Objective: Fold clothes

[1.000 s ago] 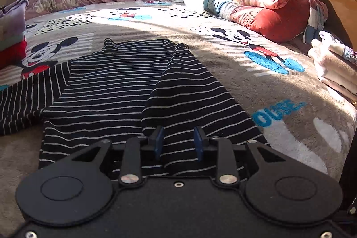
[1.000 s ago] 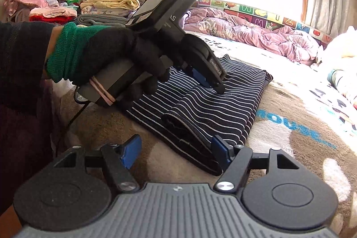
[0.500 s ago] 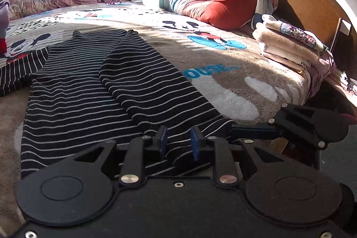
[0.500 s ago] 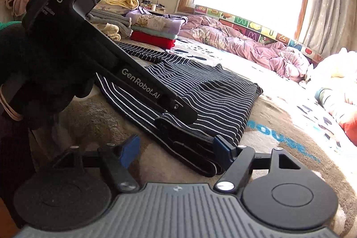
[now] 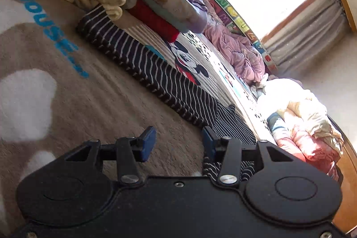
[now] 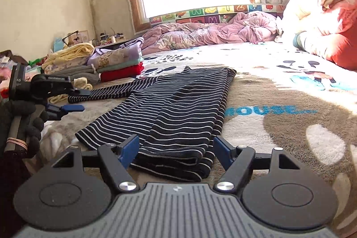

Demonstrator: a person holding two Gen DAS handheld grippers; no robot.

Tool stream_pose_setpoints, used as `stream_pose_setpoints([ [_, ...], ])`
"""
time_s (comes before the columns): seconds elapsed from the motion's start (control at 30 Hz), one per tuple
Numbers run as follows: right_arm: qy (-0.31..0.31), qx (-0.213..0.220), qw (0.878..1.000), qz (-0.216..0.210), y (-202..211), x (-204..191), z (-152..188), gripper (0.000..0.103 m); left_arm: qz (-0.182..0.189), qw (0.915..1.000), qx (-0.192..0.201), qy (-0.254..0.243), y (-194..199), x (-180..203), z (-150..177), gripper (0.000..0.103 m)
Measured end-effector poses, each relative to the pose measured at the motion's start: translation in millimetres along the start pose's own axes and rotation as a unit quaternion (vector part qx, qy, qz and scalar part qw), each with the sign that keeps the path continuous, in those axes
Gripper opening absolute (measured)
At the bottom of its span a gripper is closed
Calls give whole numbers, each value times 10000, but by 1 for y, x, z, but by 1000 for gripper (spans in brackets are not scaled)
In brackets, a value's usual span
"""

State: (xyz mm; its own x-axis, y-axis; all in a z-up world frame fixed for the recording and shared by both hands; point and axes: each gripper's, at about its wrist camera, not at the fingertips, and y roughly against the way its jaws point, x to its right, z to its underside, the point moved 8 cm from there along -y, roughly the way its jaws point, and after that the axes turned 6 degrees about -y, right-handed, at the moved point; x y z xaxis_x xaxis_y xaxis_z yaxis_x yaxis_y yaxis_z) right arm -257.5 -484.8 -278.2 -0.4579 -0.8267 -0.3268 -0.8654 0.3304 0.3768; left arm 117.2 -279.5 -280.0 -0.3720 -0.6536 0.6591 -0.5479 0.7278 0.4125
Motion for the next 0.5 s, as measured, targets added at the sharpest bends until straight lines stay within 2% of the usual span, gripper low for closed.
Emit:
stream_pose_setpoints([
  [0.07, -623, 51, 9979, 150, -3, 25, -4, 73, -249, 9982, 312, 443, -1, -26, -25, 45],
  [0.17, -1378, 89, 9898, 347, -10, 59, -3, 73, -547, 9911, 660, 1016, -2, -61, -54, 45],
  [0.3, -1930, 123, 9801, 443, -19, 82, 1, 73, -510, 9818, 715, 1684, -15, -93, -71, 45],
  [0.37, -2117, 128, 9762, 456, -24, 88, 3, 73, -442, 9791, 745, 1839, -21, -101, -81, 45],
  [0.5, -2176, 152, 9745, 519, -30, 92, 3, 74, -423, 9797, 721, 1821, -33, -107, -92, 45],
])
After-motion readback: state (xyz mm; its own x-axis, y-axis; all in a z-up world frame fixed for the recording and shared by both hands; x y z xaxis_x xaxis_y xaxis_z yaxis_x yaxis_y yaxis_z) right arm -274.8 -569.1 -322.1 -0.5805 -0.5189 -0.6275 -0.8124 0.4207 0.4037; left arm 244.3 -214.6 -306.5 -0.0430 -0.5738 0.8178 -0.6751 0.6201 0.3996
